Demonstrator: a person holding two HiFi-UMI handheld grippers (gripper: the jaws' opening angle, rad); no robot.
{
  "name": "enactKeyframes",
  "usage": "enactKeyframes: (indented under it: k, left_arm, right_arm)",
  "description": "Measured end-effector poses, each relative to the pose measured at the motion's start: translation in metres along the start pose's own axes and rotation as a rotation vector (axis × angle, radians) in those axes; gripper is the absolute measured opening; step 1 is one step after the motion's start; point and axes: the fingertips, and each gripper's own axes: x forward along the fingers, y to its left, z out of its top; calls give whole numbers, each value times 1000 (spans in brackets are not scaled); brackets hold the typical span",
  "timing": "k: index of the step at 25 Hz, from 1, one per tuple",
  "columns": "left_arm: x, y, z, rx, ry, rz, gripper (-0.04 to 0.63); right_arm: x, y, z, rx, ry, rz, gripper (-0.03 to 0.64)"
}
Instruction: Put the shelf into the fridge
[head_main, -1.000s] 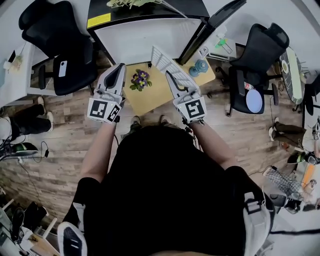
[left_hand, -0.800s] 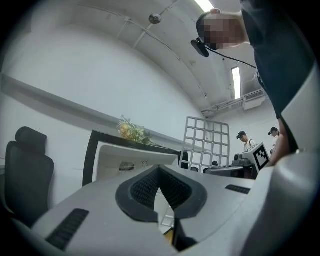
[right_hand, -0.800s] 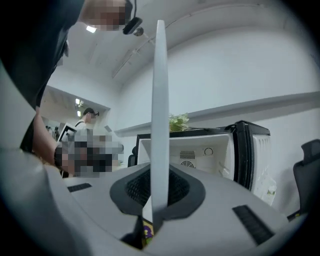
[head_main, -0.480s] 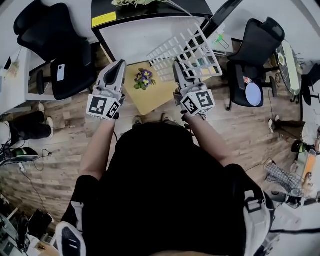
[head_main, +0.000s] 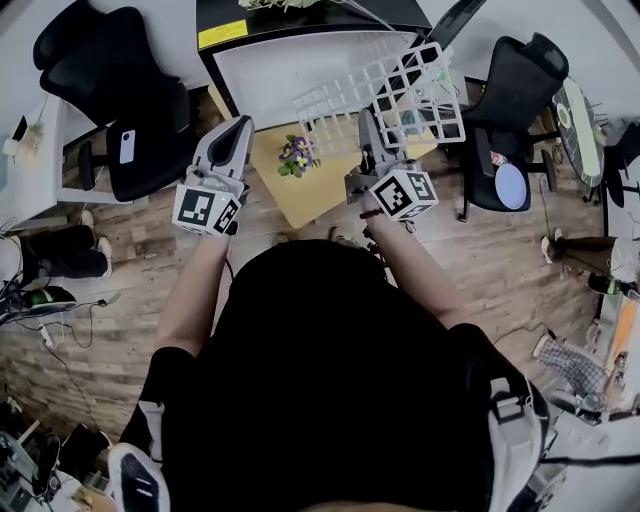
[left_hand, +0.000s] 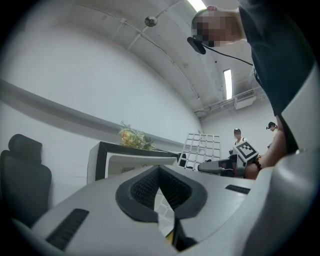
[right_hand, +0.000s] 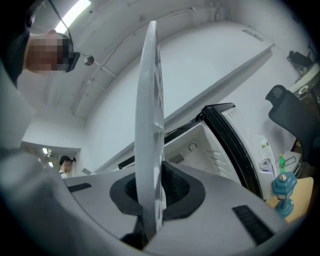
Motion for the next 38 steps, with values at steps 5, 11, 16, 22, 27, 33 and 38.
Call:
enactKeyframes:
  k: [5,11,16,22,27,33,38]
  left_arm:
    - [-2,3,3,3,-6,-3,17]
    - [-7,-1,3,0,-7,-7,17]
    - [-12,-1,-1,-2,2,-4,17]
    - [-15,3,0,2,0,4,17]
    - [-18,7,0,-2,1,19,17]
    - [-19,10,1,-2,6,29,17]
    - [-18,12,-3,-4,17,38,17]
  right_arm:
    - [-2,-9,4,160,-57,-38,40]
    - [-9,-26,6,348,-119,-98,40]
    - [-8,-34,-3,492,-150,-110,40]
    - [-4,-41,-21,681,-164,-113,40]
    - [2,-50,-35,808,-173,-123,40]
    - [20,-43,-42,889,-155,-89,40]
    - [34,-42,-53,990,-144,-73,40]
